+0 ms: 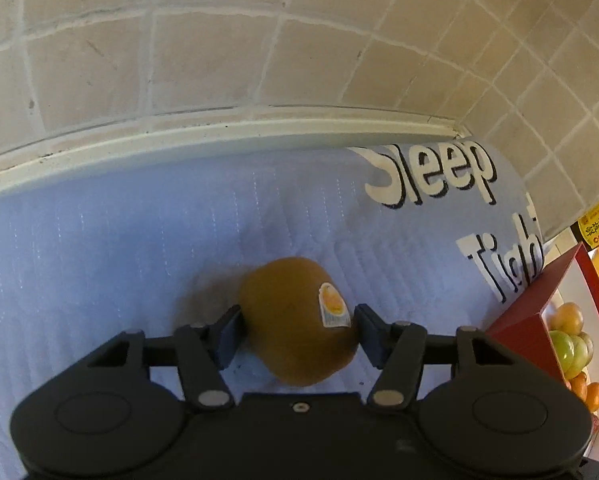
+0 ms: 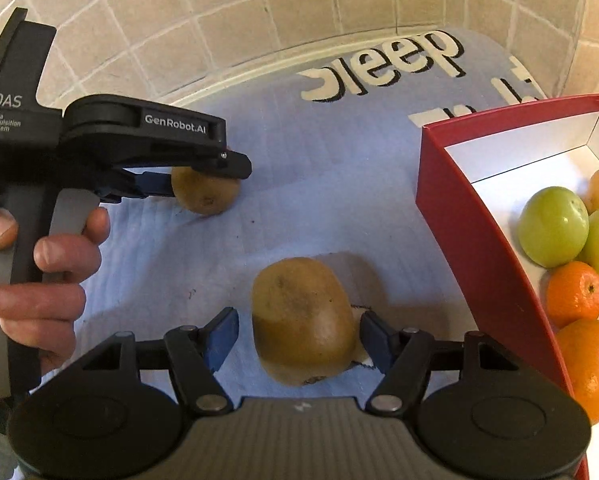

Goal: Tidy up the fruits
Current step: 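Carry both kiwis into the white box and open both tools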

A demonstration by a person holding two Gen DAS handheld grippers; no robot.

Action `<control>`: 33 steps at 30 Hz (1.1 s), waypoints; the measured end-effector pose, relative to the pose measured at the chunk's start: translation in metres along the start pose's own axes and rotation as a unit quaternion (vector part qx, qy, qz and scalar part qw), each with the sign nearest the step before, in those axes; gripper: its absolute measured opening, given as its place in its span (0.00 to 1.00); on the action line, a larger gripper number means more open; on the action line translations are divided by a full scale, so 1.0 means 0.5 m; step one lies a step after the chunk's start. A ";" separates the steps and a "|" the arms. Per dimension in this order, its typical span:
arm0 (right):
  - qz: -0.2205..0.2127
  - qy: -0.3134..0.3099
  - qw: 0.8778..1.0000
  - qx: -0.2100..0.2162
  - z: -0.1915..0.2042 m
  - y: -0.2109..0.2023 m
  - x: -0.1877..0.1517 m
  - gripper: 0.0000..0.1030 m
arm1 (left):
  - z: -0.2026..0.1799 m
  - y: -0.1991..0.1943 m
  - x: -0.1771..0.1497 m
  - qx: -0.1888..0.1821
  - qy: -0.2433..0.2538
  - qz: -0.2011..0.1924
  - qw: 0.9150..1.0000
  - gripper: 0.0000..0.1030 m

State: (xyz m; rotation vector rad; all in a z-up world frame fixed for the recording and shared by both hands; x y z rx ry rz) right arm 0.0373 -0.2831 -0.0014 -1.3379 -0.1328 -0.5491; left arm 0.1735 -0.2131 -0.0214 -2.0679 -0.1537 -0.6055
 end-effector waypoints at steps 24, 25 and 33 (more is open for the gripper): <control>-0.139 0.114 0.980 -0.079 -0.251 -0.365 -0.062 0.51 | -0.383 -0.240 -0.001 -0.116 0.266 -0.060 0.955 0.68; -0.139 0.125 0.977 -0.099 -0.286 -0.381 -0.075 0.51 | -0.416 -0.243 -0.019 -0.130 0.286 -0.055 0.948 0.68; -0.076 0.169 0.973 -0.141 -0.462 -0.390 -0.135 0.51 | -0.568 -0.168 -0.227 -0.165 0.417 0.050 0.893 0.68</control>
Point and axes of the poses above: each gripper's, at about its wrist camera, not at the fingertips, and y roughly the way its jaws point, z to its left, x to its top, the point moved 6 cm from there along y, roughly the way its jaws point, and after that the axes turned 4 degrees about z, right-handed, at the moved point
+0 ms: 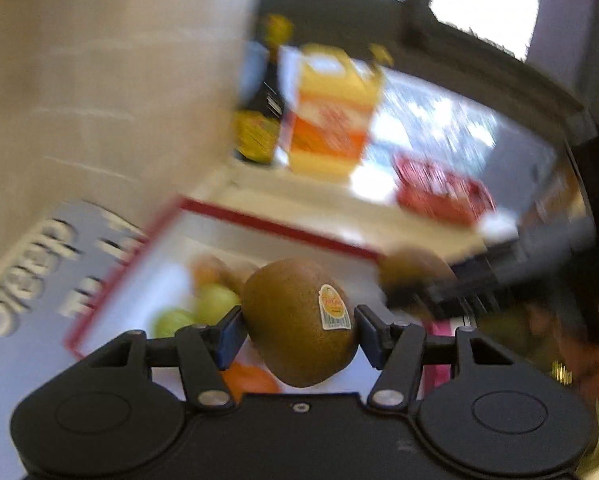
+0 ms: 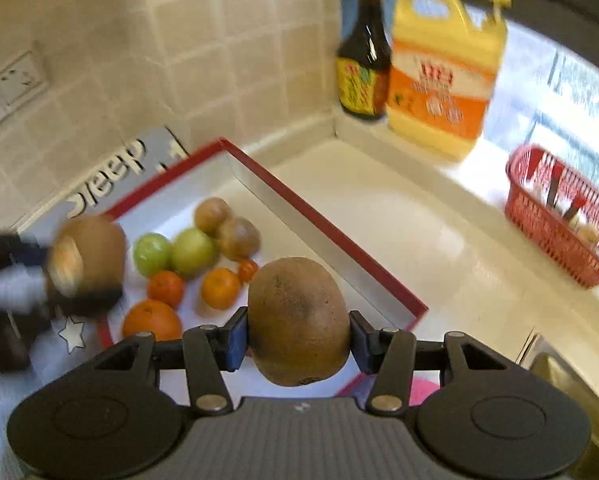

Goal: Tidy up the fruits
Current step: 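Carry both kiwis into the white box and open both tools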

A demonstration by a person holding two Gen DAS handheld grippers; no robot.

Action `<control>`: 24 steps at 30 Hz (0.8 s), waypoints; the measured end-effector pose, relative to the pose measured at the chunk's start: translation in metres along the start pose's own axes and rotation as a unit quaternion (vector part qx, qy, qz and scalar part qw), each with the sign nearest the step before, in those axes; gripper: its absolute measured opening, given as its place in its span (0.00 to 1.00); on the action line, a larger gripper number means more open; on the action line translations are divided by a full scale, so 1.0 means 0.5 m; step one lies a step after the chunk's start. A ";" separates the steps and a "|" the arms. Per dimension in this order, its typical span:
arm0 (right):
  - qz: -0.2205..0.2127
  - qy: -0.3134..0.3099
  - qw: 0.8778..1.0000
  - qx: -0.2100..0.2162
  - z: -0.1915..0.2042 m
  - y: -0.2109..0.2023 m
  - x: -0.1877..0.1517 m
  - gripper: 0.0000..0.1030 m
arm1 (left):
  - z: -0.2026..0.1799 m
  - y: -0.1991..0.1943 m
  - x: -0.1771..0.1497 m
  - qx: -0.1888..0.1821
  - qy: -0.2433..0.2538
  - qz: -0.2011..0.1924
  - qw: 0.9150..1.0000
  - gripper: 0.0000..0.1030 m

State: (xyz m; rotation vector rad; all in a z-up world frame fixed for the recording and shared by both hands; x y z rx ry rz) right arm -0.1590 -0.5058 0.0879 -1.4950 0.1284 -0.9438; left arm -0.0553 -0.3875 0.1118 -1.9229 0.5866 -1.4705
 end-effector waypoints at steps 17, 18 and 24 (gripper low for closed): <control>0.072 -0.039 0.996 -0.026 0.006 0.144 -0.024 0.51 | -0.091 0.165 -0.094 -0.010 0.081 0.137 0.987 0.68; 0.072 -0.039 0.996 -0.027 0.007 0.147 -0.024 0.51 | -0.090 0.167 -0.093 -0.012 0.078 0.138 0.987 0.68; 0.078 -0.040 0.995 -0.036 0.001 0.157 -0.018 0.51 | -0.076 0.177 -0.095 -0.012 0.063 0.143 0.988 0.69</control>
Point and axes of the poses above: each gripper's, at about its wrist camera, not at the fingertips, and y roughly the way its jaws point, z to its left, x to its top, the point moved 6 cm from there along y, roughly the way its jaws point, and after that the axes turned 4 degrees about z, right-handed, at the moved point
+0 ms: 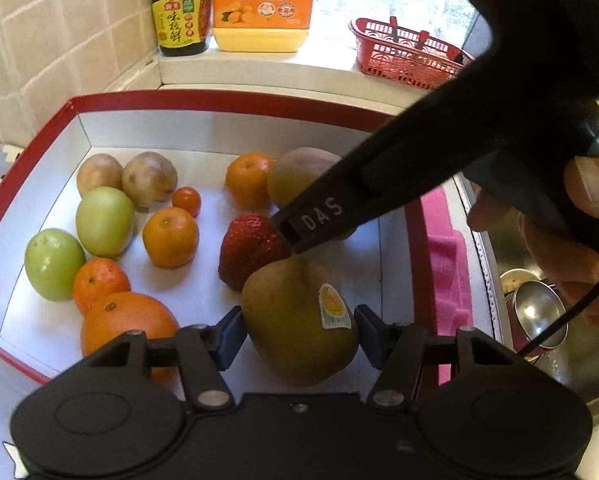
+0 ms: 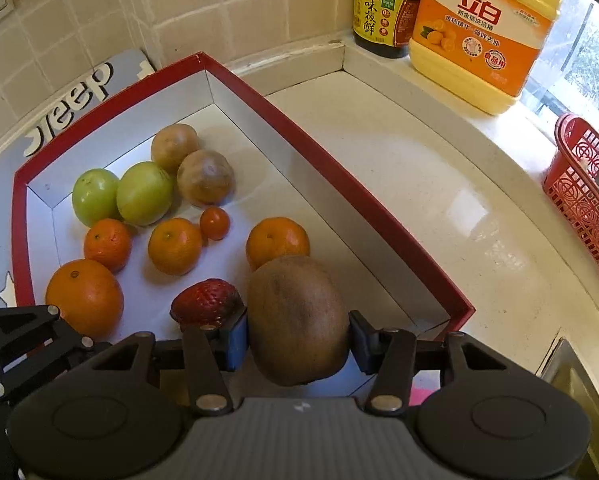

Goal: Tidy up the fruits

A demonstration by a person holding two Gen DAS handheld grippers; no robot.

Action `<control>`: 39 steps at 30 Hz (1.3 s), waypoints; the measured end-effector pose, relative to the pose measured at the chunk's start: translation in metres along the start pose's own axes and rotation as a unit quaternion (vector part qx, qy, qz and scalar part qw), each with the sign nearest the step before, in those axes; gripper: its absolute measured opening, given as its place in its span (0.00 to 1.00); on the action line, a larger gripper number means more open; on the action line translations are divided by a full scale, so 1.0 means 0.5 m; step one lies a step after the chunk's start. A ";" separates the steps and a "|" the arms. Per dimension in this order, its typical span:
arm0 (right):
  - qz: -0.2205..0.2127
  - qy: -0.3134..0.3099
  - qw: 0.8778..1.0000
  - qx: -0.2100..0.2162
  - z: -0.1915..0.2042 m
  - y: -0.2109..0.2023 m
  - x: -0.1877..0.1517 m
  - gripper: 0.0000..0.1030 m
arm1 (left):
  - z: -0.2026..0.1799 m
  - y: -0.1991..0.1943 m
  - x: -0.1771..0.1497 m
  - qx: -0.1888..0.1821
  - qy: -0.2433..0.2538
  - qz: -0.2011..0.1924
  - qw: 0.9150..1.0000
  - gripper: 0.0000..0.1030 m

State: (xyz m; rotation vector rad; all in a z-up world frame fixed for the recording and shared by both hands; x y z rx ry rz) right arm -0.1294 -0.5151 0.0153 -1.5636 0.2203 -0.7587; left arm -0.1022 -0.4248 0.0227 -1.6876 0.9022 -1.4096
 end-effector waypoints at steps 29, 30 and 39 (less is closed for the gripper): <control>-0.224 0.081 0.971 0.013 0.199 -0.465 -0.095 0.84 | 0.050 -0.566 -0.135 0.249 -0.223 -0.145 0.931 0.80; -0.224 0.075 0.972 0.006 0.211 -0.466 -0.104 0.84 | 0.048 -0.572 -0.145 0.255 -0.222 -0.144 0.930 0.80; -0.205 0.056 0.977 -0.024 0.274 -0.465 -0.182 0.84 | 0.014 -0.589 -0.202 0.251 -0.214 -0.138 0.934 0.80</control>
Point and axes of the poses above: each gripper's, at about its wrist camera, not at the fingertips, and y roughly the way its jaws point, z to its left, x to its top, the point moved 6 cm from there along y, roughly the way its jaws point, and after that the axes turned 4 degrees about z, right-handed, at the moved point
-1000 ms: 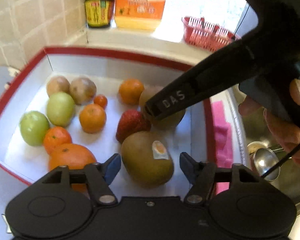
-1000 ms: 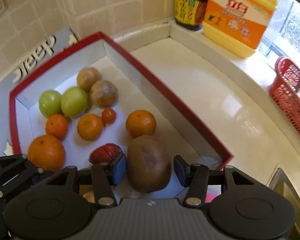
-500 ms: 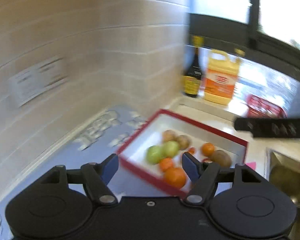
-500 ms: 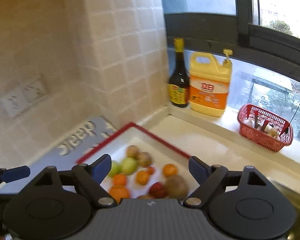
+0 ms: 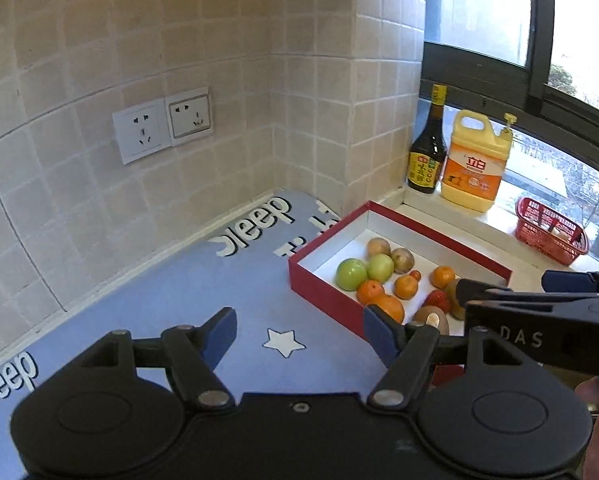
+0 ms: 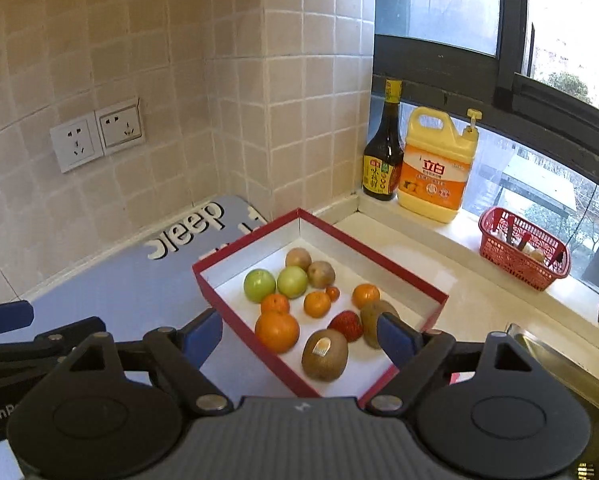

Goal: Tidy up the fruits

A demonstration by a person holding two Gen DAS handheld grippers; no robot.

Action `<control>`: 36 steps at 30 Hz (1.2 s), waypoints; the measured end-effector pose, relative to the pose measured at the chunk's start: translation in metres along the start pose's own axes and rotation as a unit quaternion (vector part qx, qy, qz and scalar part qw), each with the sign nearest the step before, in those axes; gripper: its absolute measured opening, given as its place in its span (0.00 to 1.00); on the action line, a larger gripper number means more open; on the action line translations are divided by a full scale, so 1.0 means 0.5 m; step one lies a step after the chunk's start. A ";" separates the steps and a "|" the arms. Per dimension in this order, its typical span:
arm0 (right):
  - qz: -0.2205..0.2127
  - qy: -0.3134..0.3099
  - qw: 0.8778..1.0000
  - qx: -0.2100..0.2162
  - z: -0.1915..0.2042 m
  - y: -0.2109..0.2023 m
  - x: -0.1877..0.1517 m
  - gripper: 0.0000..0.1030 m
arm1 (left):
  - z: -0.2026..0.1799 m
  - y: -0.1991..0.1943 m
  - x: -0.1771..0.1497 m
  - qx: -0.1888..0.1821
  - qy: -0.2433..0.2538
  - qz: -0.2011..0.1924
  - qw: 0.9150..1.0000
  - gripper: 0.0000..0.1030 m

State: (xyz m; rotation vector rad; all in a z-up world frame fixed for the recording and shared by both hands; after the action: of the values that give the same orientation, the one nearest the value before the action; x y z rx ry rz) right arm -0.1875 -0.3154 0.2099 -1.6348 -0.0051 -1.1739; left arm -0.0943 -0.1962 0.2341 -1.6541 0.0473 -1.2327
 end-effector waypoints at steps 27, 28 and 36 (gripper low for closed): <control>0.007 0.008 1.000 -0.016 -0.016 0.004 -0.017 0.86 | -0.007 0.018 -0.008 -0.009 0.004 0.015 1.000 0.80; 0.008 0.008 1.000 -0.016 -0.017 0.005 -0.017 0.86 | -0.006 0.018 -0.008 -0.009 0.004 0.016 1.000 0.80; 0.008 0.008 1.000 -0.019 -0.012 0.005 -0.016 0.86 | -0.007 0.018 -0.007 -0.008 0.002 0.017 1.000 0.80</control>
State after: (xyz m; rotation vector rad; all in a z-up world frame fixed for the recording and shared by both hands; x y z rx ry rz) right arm -0.1945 -0.3167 0.2025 -1.6566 0.0405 -1.1820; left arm -0.0941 -0.2010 0.2246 -1.6578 0.0870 -1.2129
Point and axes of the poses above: each gripper's, at about its wrist camera, not at the fingertips, and y roughly the way its jaws point, z to its left, x to its top, the point moved 6 cm from there along y, roughly the way its jaws point, and after that the axes turned 4 degrees about z, right-handed, at the moved point
